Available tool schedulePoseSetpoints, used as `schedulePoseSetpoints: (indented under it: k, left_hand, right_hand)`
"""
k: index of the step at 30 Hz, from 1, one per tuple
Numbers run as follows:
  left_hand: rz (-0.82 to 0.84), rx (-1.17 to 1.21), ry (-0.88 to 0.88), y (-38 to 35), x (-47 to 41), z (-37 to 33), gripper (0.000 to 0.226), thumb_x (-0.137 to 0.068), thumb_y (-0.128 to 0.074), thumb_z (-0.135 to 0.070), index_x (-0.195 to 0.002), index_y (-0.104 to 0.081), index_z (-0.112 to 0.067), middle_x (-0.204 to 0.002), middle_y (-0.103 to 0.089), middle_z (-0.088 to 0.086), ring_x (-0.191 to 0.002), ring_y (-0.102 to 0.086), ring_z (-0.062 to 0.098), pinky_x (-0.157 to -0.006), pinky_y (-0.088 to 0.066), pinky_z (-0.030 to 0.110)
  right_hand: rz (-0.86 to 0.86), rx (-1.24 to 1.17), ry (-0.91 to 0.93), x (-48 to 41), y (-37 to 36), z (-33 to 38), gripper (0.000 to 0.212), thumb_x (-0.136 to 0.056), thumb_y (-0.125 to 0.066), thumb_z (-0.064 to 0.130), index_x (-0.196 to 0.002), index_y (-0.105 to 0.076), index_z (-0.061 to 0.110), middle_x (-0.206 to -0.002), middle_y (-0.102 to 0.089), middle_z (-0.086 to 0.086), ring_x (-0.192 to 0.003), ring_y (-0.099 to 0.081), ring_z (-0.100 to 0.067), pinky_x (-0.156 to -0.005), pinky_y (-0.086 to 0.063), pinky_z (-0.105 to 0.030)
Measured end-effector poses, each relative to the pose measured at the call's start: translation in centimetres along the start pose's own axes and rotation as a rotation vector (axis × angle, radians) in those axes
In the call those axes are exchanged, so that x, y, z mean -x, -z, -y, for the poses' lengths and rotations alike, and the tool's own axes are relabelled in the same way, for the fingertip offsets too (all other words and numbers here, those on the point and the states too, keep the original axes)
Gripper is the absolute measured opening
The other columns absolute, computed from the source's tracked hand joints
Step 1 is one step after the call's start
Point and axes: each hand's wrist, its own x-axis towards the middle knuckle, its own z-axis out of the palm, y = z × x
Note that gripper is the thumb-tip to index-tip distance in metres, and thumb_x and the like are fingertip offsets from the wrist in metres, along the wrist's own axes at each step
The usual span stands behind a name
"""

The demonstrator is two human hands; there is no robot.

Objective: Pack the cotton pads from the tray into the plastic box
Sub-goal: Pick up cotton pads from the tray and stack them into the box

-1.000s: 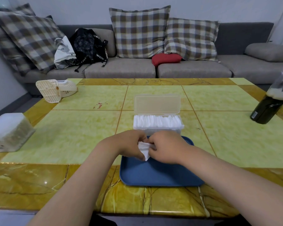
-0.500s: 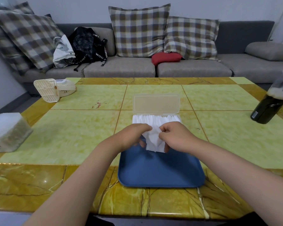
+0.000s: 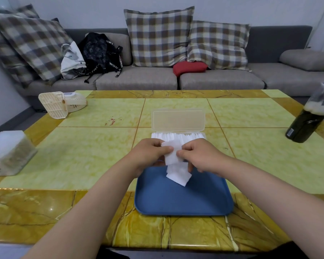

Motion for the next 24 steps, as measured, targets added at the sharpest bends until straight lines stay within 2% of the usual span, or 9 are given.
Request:
schedulePoseSetpoints:
  k: [2,4,5,9,13,17,19,21,24]
  left_hand:
    - [-0.067,0.062,0.034,0.2,0.0,0.0,0.019,-0.096,-0.065,-0.015,-0.109,-0.069,-0.002,-0.105,-0.076,0.013,-0.083,-0.073,0.019,-0.069,-0.061,0.026]
    - [-0.107,0.100,0.055,0.6,0.1,-0.1,0.014,-0.098,-0.063,-0.014,-0.106,-0.067,-0.003,-0.103,-0.075,0.014,-0.079,-0.073,0.020,-0.065,-0.061,0.025]
    - [-0.104,0.119,0.067,0.8,0.1,-0.1,0.013,-0.098,-0.062,-0.013,-0.105,-0.067,-0.003,-0.102,-0.075,0.015,-0.079,-0.074,0.021,-0.065,-0.062,0.027]
    - [-0.058,0.192,0.111,1.1,0.3,0.2,0.018,-0.097,-0.064,-0.014,-0.109,-0.067,0.000,-0.103,-0.076,0.018,-0.083,-0.076,0.025,-0.069,-0.064,0.031]
    - [-0.067,0.222,0.122,1.3,0.1,0.4,0.021,-0.097,-0.065,-0.014,-0.111,-0.066,0.000,-0.103,-0.076,0.019,-0.086,-0.077,0.026,-0.069,-0.064,0.032]
    - [-0.116,0.189,0.106,1.2,0.0,0.6,0.018,-0.096,-0.066,-0.014,-0.110,-0.068,-0.002,-0.097,-0.076,0.016,-0.069,-0.076,0.018,-0.061,-0.061,0.028]
    - [-0.159,0.168,0.095,1.1,-0.1,0.6,0.016,-0.096,-0.066,-0.014,-0.107,-0.069,-0.003,-0.096,-0.075,0.015,-0.065,-0.074,0.017,-0.058,-0.061,0.026]
    - [-0.198,0.154,0.084,0.9,-0.1,0.7,0.014,-0.096,-0.065,-0.013,-0.105,-0.069,-0.003,-0.097,-0.075,0.015,-0.065,-0.072,0.017,-0.057,-0.061,0.026]
    - [-0.209,0.158,0.082,0.6,-0.2,0.8,0.015,-0.096,-0.065,-0.014,-0.103,-0.069,-0.002,-0.101,-0.075,0.017,-0.071,-0.072,0.022,-0.060,-0.063,0.027]
  right_hand:
    - [0.000,0.256,0.042,0.1,-0.2,-0.2,0.027,-0.089,-0.060,0.027,-0.085,-0.065,0.001,-0.072,-0.062,-0.006,-0.064,-0.062,-0.020,-0.059,-0.044,-0.028]
    - [0.029,0.436,0.067,0.6,-0.6,0.1,0.024,-0.085,-0.066,0.034,-0.101,-0.072,0.017,-0.092,-0.068,0.004,-0.085,-0.065,-0.016,-0.075,-0.053,-0.029]
    - [0.042,0.510,0.064,0.9,-1.0,0.3,0.031,-0.083,-0.070,0.038,-0.110,-0.070,0.022,-0.099,-0.067,0.008,-0.092,-0.064,-0.015,-0.081,-0.055,-0.032]
    - [0.070,0.728,-0.009,1.1,-2.1,0.8,0.052,-0.075,-0.080,0.041,-0.120,-0.065,0.018,-0.111,-0.068,0.001,-0.099,-0.065,-0.021,-0.083,-0.057,-0.038]
    - [0.176,0.650,-0.091,0.7,-1.9,1.1,0.048,-0.073,-0.085,0.031,-0.116,-0.070,0.016,-0.111,-0.072,-0.004,-0.100,-0.068,-0.023,-0.084,-0.058,-0.038]
    - [0.187,0.514,-0.083,0.5,-0.9,0.7,0.029,-0.071,-0.088,0.034,-0.093,-0.074,0.020,-0.094,-0.074,0.002,-0.086,-0.069,-0.021,-0.068,-0.051,-0.030]
    - [0.170,0.346,-0.073,0.7,0.1,0.8,0.021,-0.077,-0.084,0.029,-0.091,-0.076,0.016,-0.092,-0.075,-0.005,-0.074,-0.068,-0.024,-0.062,-0.049,-0.030]
    - [0.145,0.166,-0.058,0.8,1.2,1.0,0.019,-0.085,-0.078,0.025,-0.094,-0.076,0.008,-0.085,-0.074,-0.008,-0.058,-0.061,-0.016,-0.054,-0.044,-0.027]
    - [0.157,-0.077,-0.030,0.8,2.5,1.2,0.014,-0.093,-0.072,0.021,-0.093,-0.073,0.007,-0.073,-0.068,-0.002,-0.053,-0.056,-0.011,-0.048,-0.035,-0.024]
